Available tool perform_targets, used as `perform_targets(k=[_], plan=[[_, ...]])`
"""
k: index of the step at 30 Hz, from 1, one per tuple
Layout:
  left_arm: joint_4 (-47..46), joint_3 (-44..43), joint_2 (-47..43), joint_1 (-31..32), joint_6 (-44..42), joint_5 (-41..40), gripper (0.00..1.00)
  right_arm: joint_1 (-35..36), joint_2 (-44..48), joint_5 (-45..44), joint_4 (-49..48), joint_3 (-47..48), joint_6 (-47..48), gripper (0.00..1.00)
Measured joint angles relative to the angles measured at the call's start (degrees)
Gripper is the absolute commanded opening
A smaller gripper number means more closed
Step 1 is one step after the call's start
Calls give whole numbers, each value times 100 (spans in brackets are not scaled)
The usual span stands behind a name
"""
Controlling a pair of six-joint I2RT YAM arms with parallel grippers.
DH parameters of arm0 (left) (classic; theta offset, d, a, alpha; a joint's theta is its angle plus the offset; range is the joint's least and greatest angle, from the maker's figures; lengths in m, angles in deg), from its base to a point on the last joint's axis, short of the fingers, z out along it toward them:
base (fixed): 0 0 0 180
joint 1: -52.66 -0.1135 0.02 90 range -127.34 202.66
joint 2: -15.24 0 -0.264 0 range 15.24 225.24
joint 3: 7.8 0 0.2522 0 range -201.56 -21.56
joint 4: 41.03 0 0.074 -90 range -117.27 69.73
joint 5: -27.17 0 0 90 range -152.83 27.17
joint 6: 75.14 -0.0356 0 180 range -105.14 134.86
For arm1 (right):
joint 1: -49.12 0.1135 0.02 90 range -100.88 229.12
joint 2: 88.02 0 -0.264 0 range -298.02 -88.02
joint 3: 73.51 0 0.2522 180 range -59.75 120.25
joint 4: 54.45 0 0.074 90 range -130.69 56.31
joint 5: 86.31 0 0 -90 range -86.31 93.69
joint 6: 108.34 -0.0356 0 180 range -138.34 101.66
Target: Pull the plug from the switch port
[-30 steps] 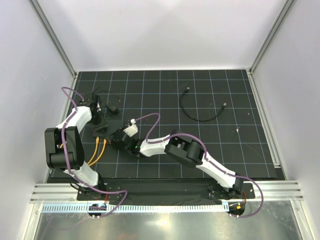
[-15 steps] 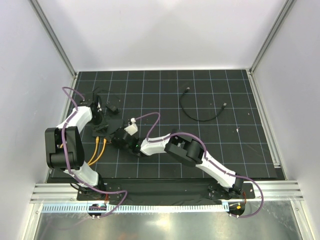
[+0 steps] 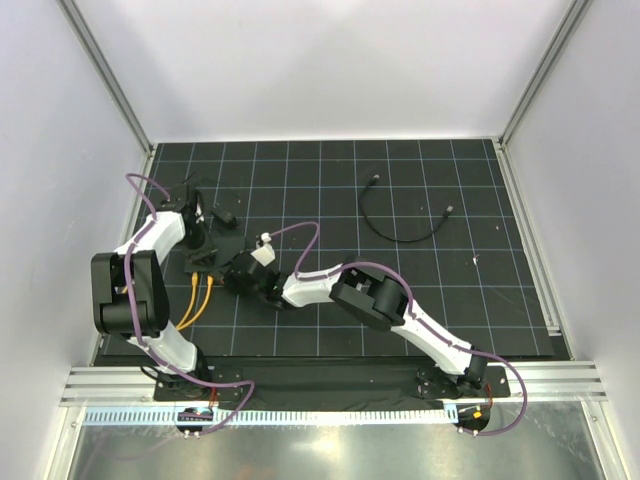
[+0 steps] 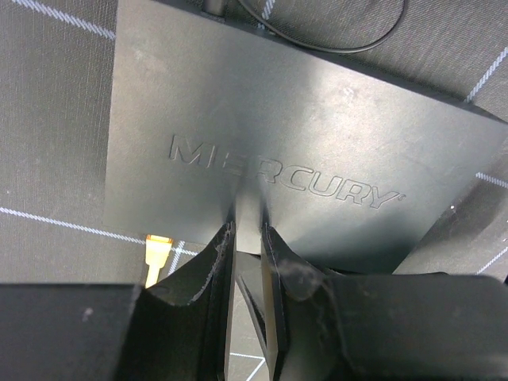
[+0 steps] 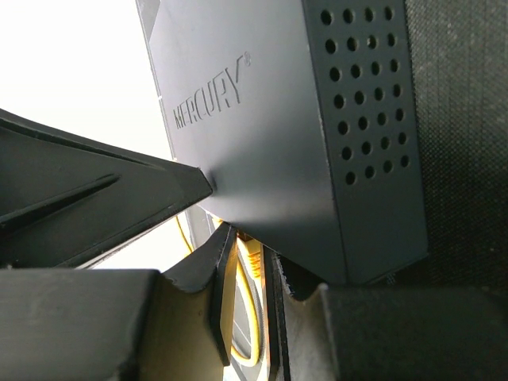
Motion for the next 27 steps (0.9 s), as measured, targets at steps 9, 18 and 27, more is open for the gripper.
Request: perform_targets(k=[9,18,27], plan=[[-2,-57,57,0,0,15,22,-37,0,229,92,50,90,1],[0,-98,94,0,2,24,22,-37,0,273,107,55,142,1],[-13,-127,118,0,0,155,22,118,79,407,-516,-424,251,1]])
